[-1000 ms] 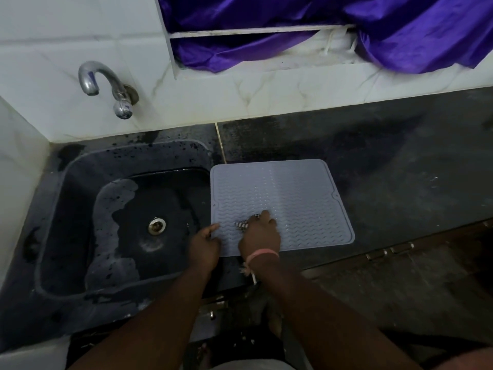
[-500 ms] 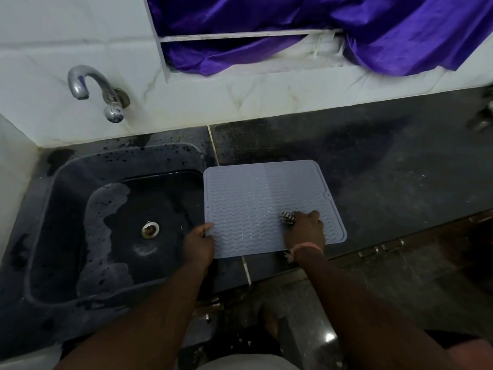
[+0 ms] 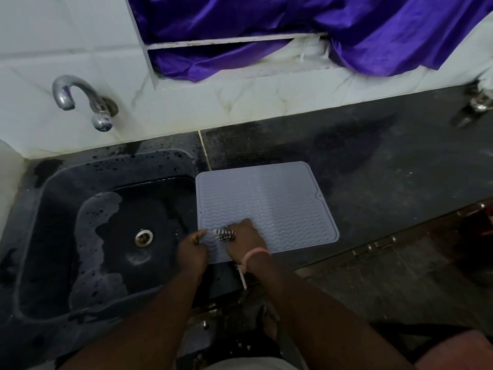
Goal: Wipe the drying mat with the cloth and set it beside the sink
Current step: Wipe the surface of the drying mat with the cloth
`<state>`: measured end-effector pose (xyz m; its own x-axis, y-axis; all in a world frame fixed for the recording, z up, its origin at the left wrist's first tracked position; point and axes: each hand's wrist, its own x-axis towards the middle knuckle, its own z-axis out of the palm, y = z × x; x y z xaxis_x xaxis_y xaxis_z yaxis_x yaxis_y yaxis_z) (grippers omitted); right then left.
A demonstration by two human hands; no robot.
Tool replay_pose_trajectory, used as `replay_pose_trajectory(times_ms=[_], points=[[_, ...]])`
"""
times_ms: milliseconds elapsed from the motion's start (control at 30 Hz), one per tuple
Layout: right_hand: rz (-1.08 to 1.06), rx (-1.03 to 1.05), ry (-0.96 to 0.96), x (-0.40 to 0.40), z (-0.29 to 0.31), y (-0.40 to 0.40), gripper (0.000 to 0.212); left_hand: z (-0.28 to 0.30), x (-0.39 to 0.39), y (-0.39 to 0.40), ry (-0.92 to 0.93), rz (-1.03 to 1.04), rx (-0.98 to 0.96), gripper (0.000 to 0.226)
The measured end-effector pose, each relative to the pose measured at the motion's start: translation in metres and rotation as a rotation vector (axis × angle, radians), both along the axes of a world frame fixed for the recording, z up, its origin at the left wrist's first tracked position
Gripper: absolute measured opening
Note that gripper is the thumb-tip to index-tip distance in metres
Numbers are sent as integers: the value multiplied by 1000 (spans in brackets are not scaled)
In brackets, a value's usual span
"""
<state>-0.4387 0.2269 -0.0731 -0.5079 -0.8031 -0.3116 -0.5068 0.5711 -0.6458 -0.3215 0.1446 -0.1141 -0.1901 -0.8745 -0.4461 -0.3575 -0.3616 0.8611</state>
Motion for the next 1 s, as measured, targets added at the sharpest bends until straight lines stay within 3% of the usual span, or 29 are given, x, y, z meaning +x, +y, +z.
replay_pose_trajectory(times_ms=[67,133,233,300,400,567,667,767,833,933,1000], points=[[1,-73,-44,-15,3,11,31,5,-1,2,-62,-24,-21,39],[-96,-86,92,-40,4,27,32,10,-1,2,-170,-102,-124,41],[-383,9,334,-91,2,58,29,7,0,-1,-300,-247,-312,41],[-531,82,382,-122,-1,77,33,4,1,-2,-346,-302,-357,41],[-573,150,362,-143,-5,82,34,9,0,4,-352,-372,-425,45],[-431,132,369,-87,0,47,37,17,-9,9,-332,-401,-420,46],[-175,55,398,-39,-6,27,43,22,-15,9,-372,-369,-436,43],[208,-88,172,-24,-2,9,43,32,-25,8,-395,-344,-476,31],[285,-163,93,-36,7,-1,37,35,-31,2,-401,-343,-539,26],[-5,-225,231,-88,15,-10,36,34,-41,-11,-395,-319,-483,37],[-249,-79,353,-138,17,-6,37,35,-51,-16,-381,-372,-435,40]])
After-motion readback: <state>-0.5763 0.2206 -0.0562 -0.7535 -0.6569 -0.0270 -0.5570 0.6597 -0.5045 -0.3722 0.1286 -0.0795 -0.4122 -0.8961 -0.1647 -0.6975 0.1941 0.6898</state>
